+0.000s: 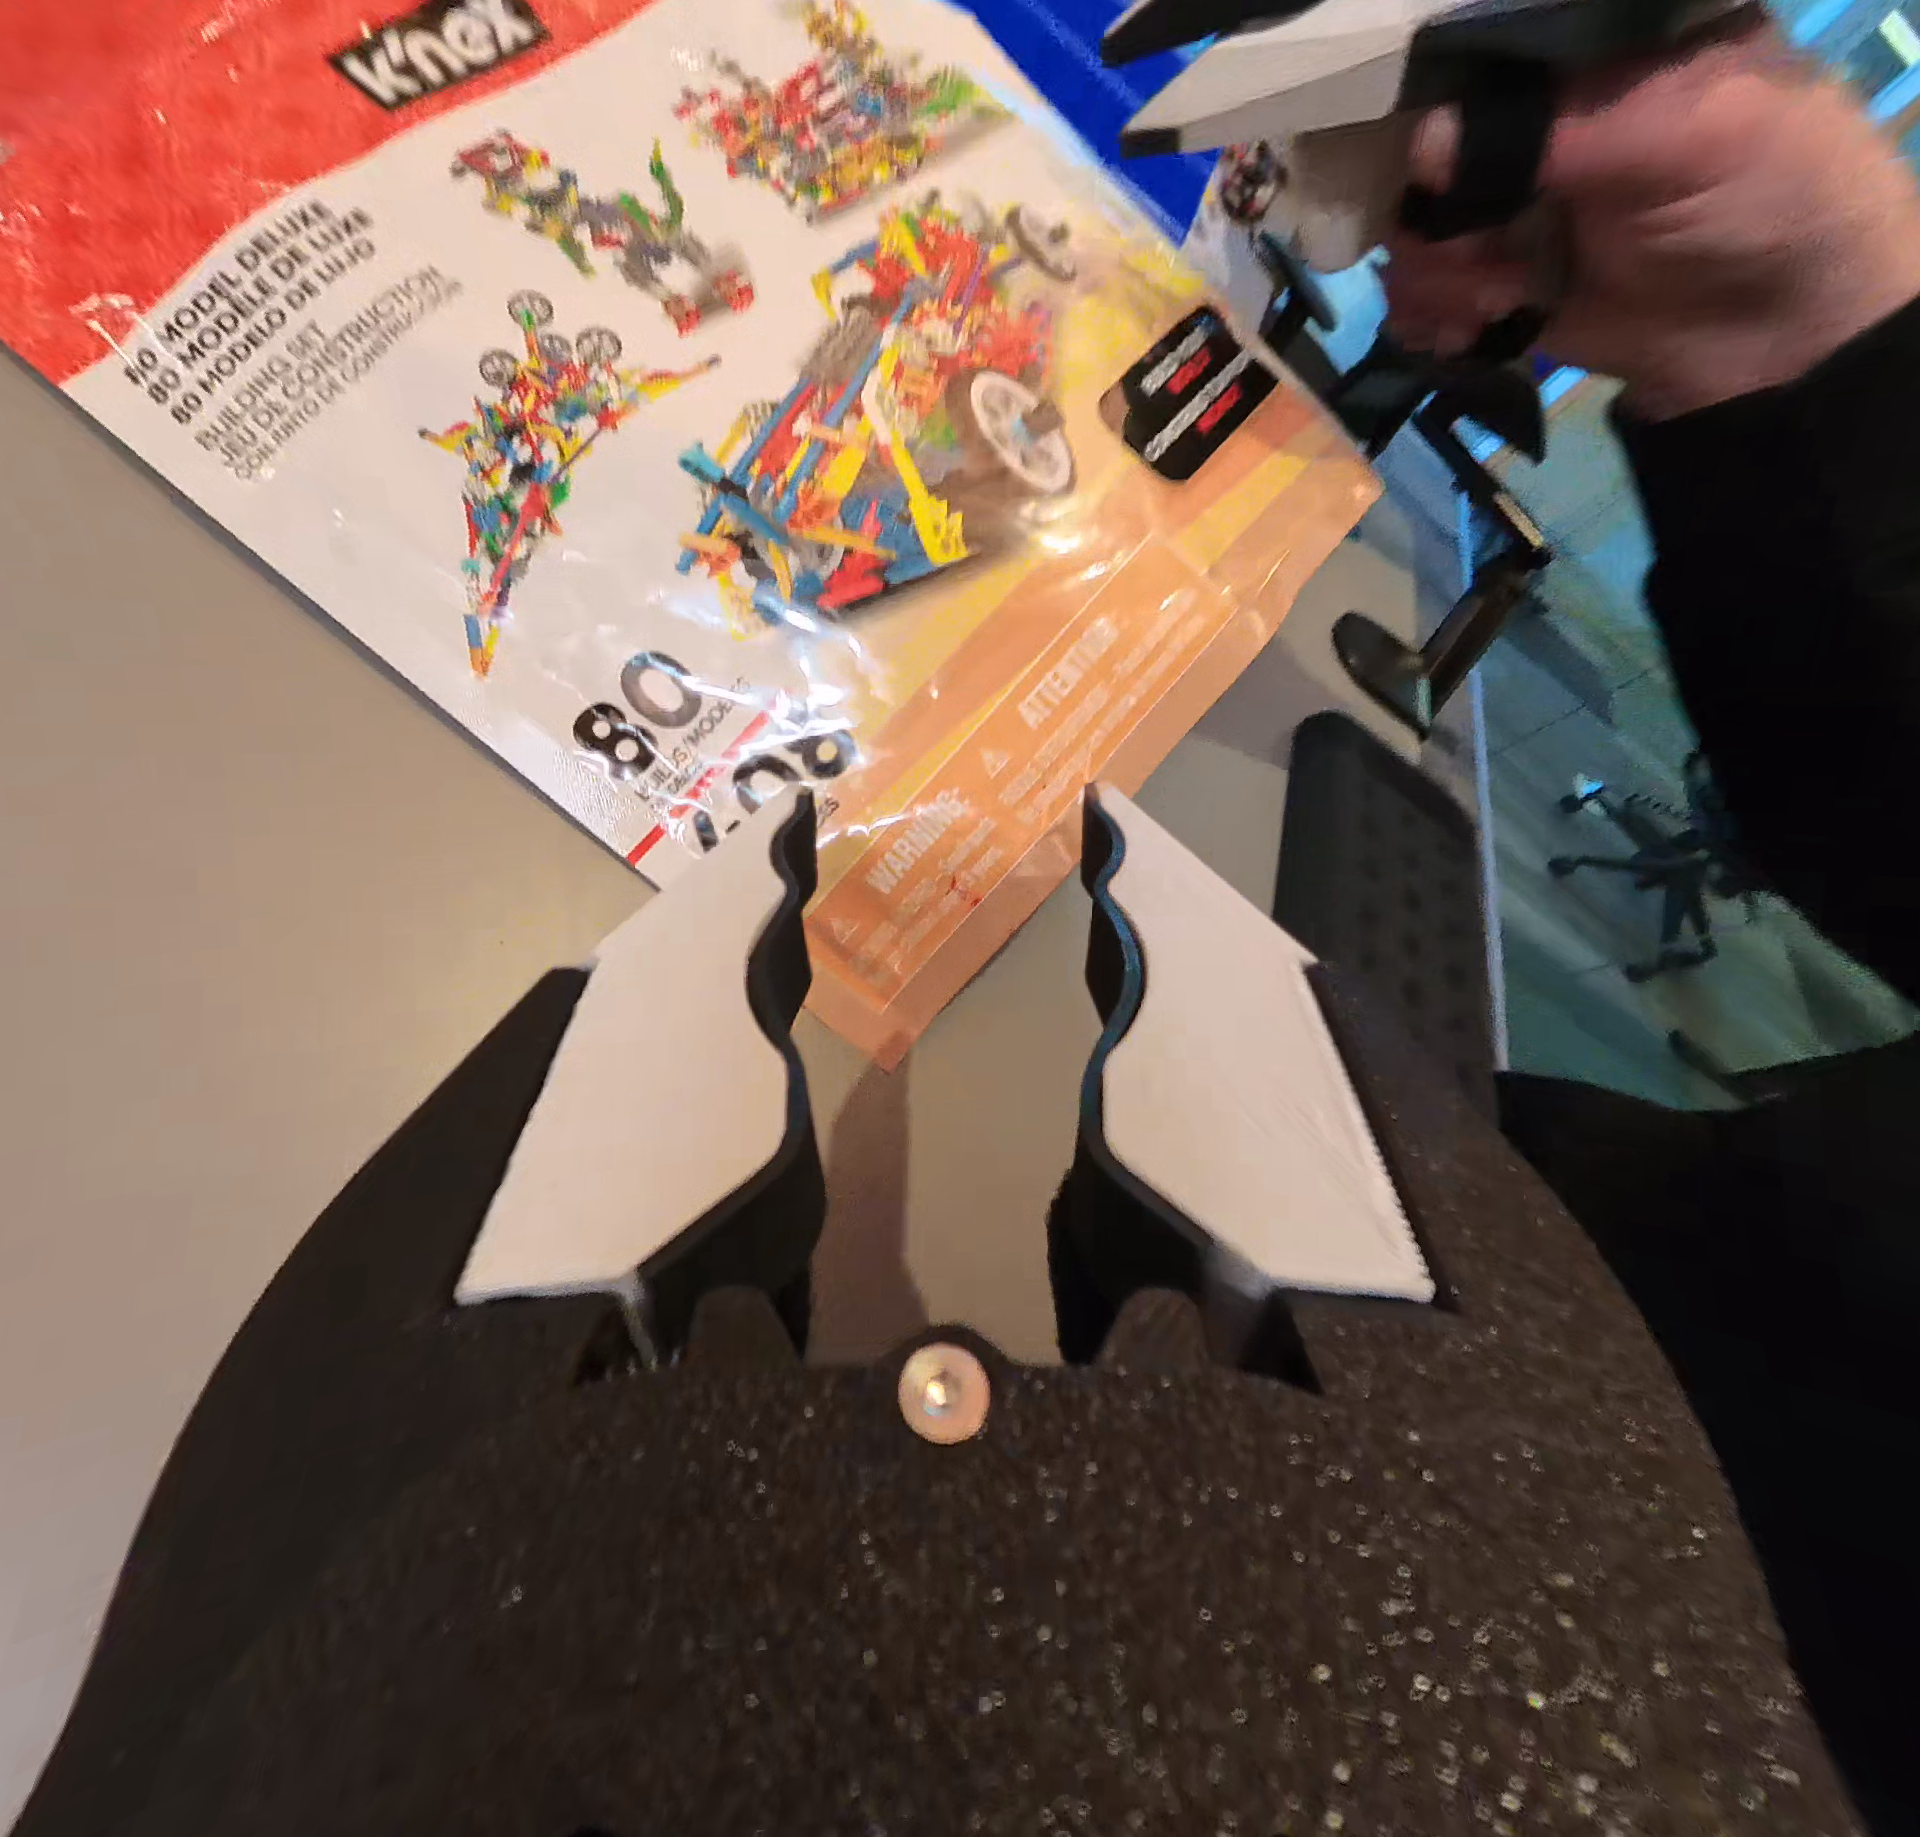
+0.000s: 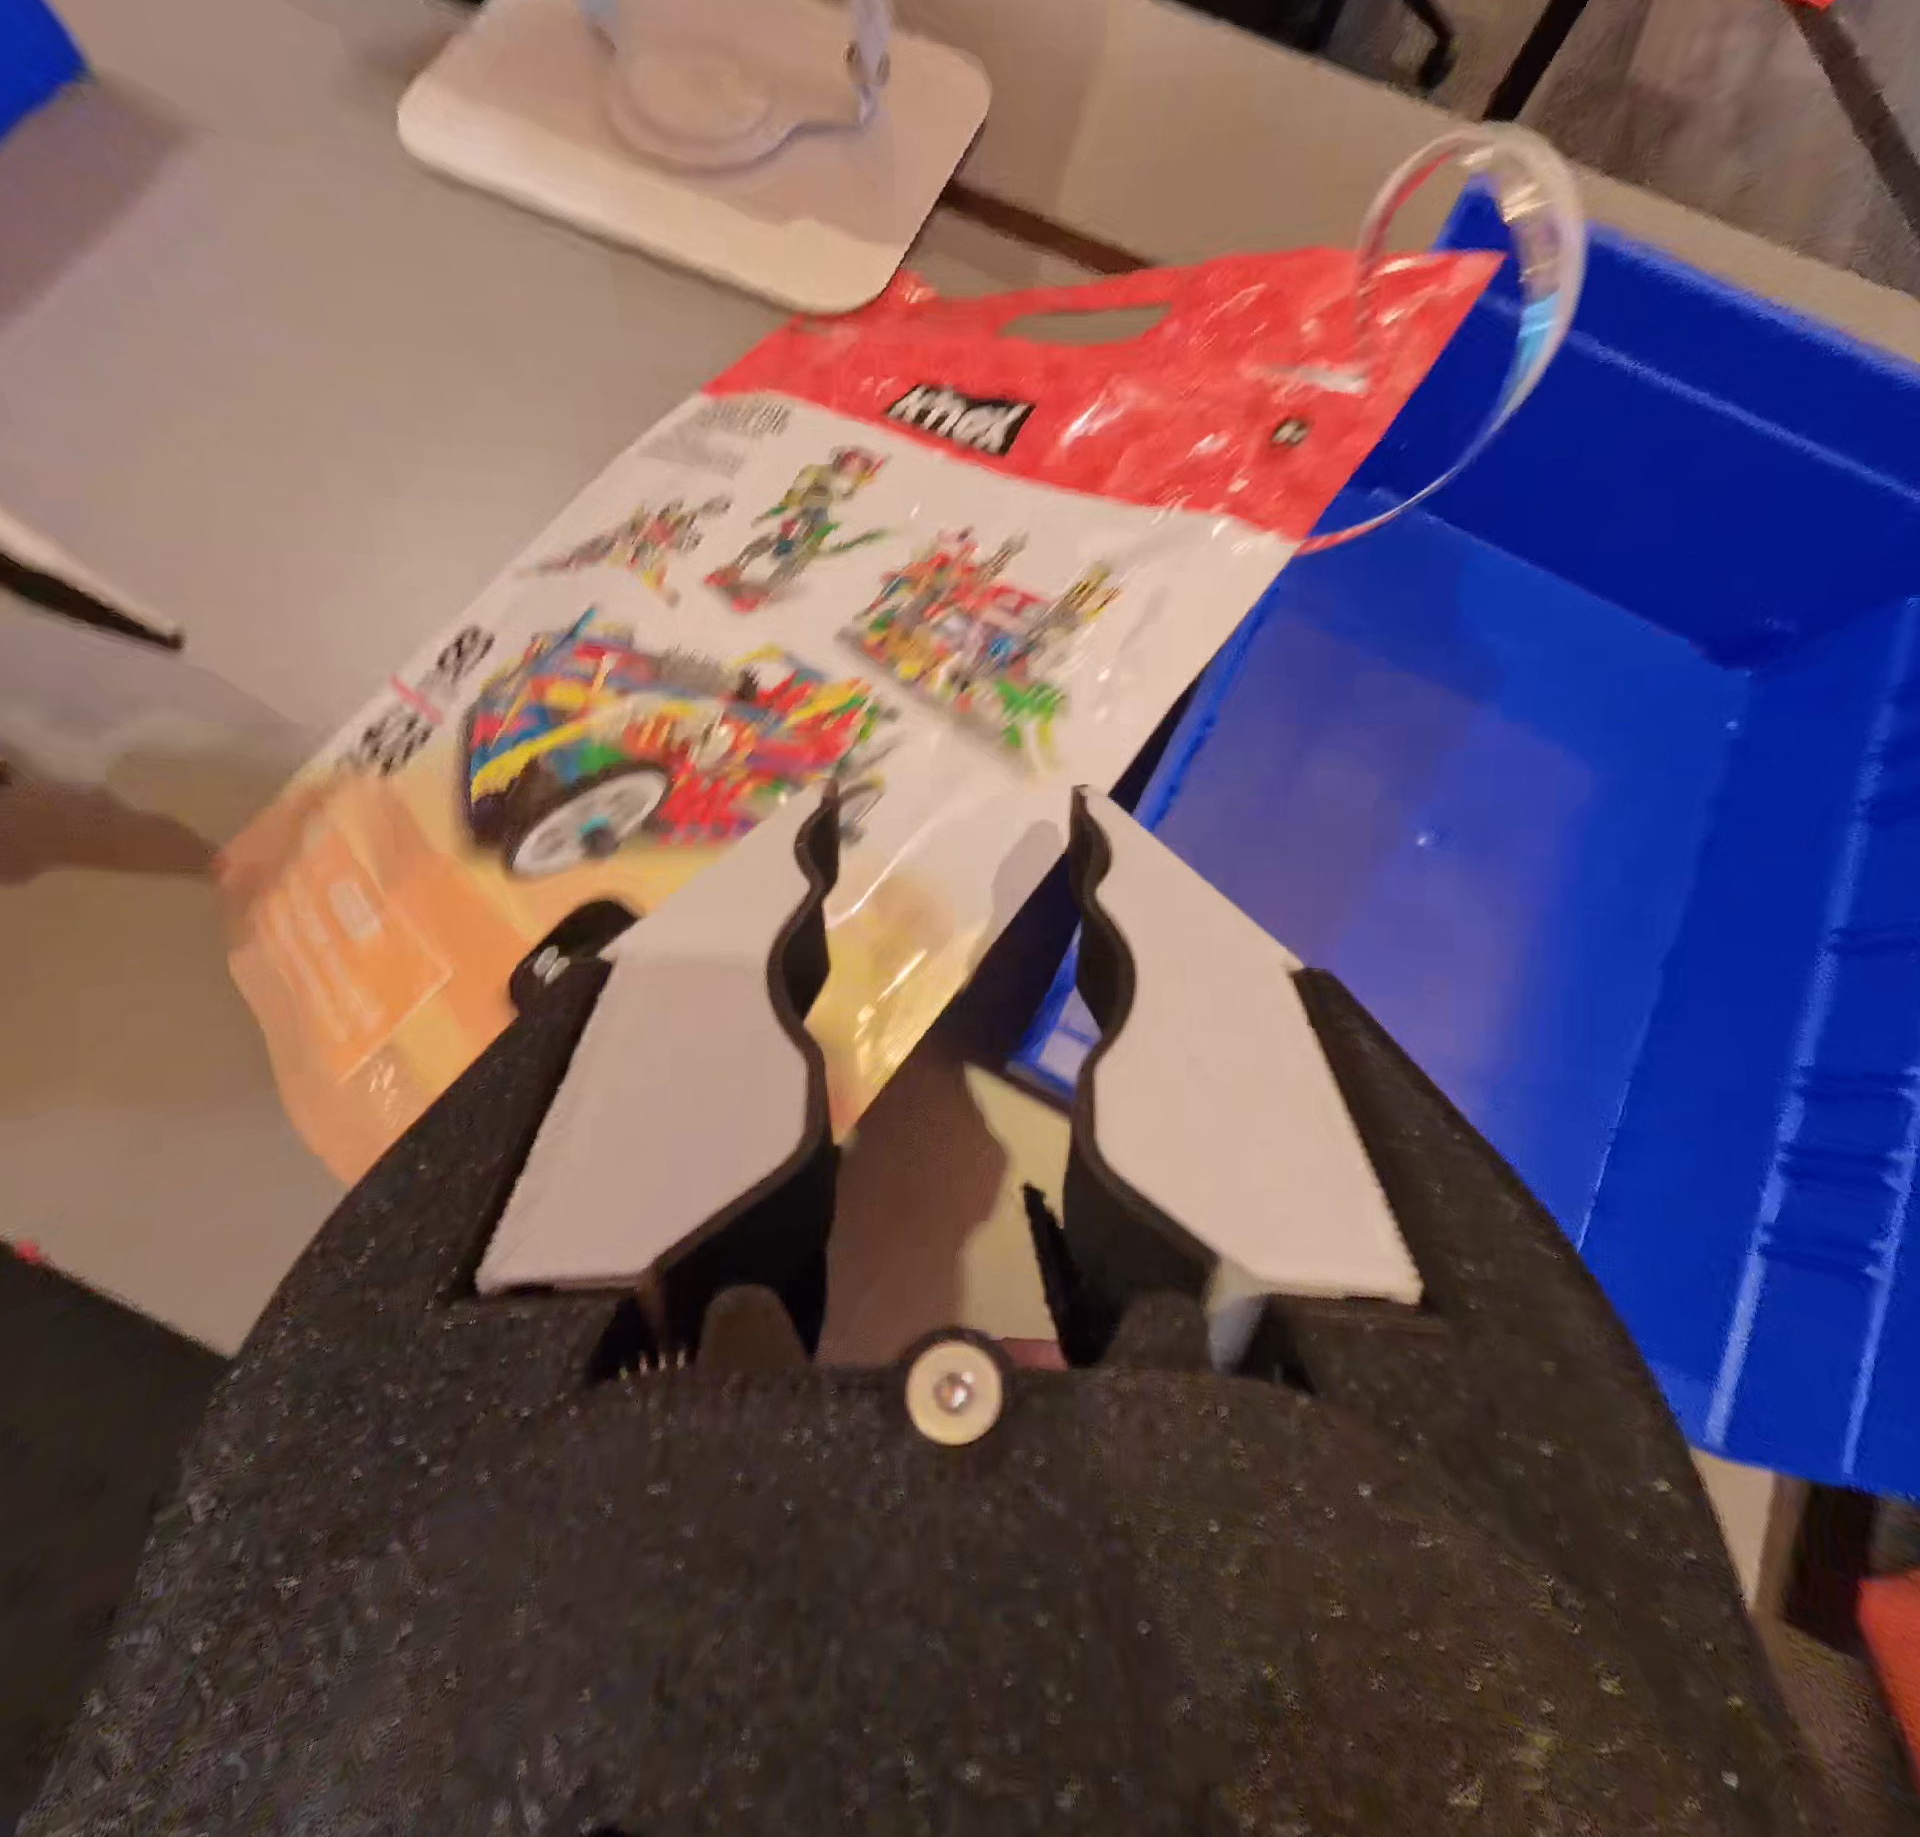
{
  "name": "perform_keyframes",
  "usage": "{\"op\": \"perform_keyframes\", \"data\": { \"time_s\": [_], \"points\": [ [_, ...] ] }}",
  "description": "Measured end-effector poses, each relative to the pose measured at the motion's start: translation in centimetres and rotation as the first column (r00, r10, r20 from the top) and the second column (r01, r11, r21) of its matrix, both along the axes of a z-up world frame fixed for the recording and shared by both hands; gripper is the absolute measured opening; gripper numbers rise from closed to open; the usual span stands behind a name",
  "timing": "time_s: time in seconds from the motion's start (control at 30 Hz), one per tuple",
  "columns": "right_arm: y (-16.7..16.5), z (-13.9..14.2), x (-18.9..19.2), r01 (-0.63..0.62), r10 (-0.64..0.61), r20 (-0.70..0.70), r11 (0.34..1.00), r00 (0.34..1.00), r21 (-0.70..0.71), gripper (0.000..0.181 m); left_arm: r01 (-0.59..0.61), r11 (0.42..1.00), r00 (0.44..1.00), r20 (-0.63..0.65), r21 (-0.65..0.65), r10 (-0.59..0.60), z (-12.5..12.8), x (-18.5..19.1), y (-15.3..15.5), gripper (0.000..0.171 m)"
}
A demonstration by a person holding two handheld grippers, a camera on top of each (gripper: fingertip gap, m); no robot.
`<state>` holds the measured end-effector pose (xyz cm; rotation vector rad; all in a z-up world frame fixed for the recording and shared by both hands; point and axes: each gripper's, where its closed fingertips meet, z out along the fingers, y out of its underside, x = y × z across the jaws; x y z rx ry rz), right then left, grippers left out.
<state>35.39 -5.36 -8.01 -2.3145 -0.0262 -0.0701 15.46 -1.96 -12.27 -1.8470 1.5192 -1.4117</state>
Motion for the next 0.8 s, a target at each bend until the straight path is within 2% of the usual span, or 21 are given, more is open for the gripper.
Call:
{"op": "perform_keyframes", "data": {
  "time_s": [0.07,0.17,0.23,0.3,0.43,0.5,0.57,0.63,0.73,0.8],
  "points": [
    [-1.0,-1.7,-2.3,-0.052,0.051,-0.023,0.998,0.998,-0.044,0.039,0.03,0.999,0.999,-0.038,0.028,-0.029,-1.3,0.3,-0.9,0.049],
    [-2.0,-5.4,-4.5,-0.099,0.104,0.025,0.984,0.994,-0.149,0.036,0.097,0.993,0.987,-0.135,0.065,-0.088,-3.7,0.6,-2.8,0.049],
    [-2.2,-6.7,-5.6,-0.107,0.118,0.052,0.98,0.992,-0.166,0.036,0.118,0.989,0.974,-0.202,0.085,-0.099,-5.2,0.6,-3.6,0.051],
    [-2.4,-7.1,-5.7,-0.064,0.074,0.063,0.986,0.995,-0.152,0.036,0.109,0.991,0.972,-0.219,0.078,-0.09,-5.8,0.6,-4.0,0.055],
    [-3.9,-7.0,-4.1,0.103,-0.099,0.064,0.992,0.993,-0.074,0.058,0.084,0.996,0.971,-0.225,0.03,-0.075,-5.8,0.7,-4.0,0.055],
    [-4.7,-7.4,-3.8,0.16,-0.159,0.009,0.986,0.987,-0.048,0.069,0.084,0.996,0.97,-0.228,0.019,-0.077,-5.8,0.7,-3.9,0.054],
    [-5.3,-9.0,-4.4,0.168,-0.177,-0.114,0.983,0.978,-0.08,0.071,0.085,0.996,0.97,-0.231,0.013,-0.08,-5.9,0.6,-3.9,0.054],
    [-5.3,-9.5,-5.3,0.15,-0.163,-0.277,0.986,0.947,-0.067,0.065,0.079,0.997,0.97,-0.232,0.01,-0.074,-6.0,0.6,-3.8,0.053],
    [-5.0,-8.9,-5.9,0.138,-0.13,-0.482,0.99,0.867,-0.018,0.025,0.062,0.998,0.974,-0.217,-0.018,-0.064,-5.9,0.6,-3.7,0.052],
    [-4.9,-8.1,-6.5,0.111,-0.085,-0.549,0.994,0.831,0.015,0.008,0.057,0.998,0.976,-0.21,-0.036,-0.063,-5.8,0.6,-3.7,0.053]
  ]
}}
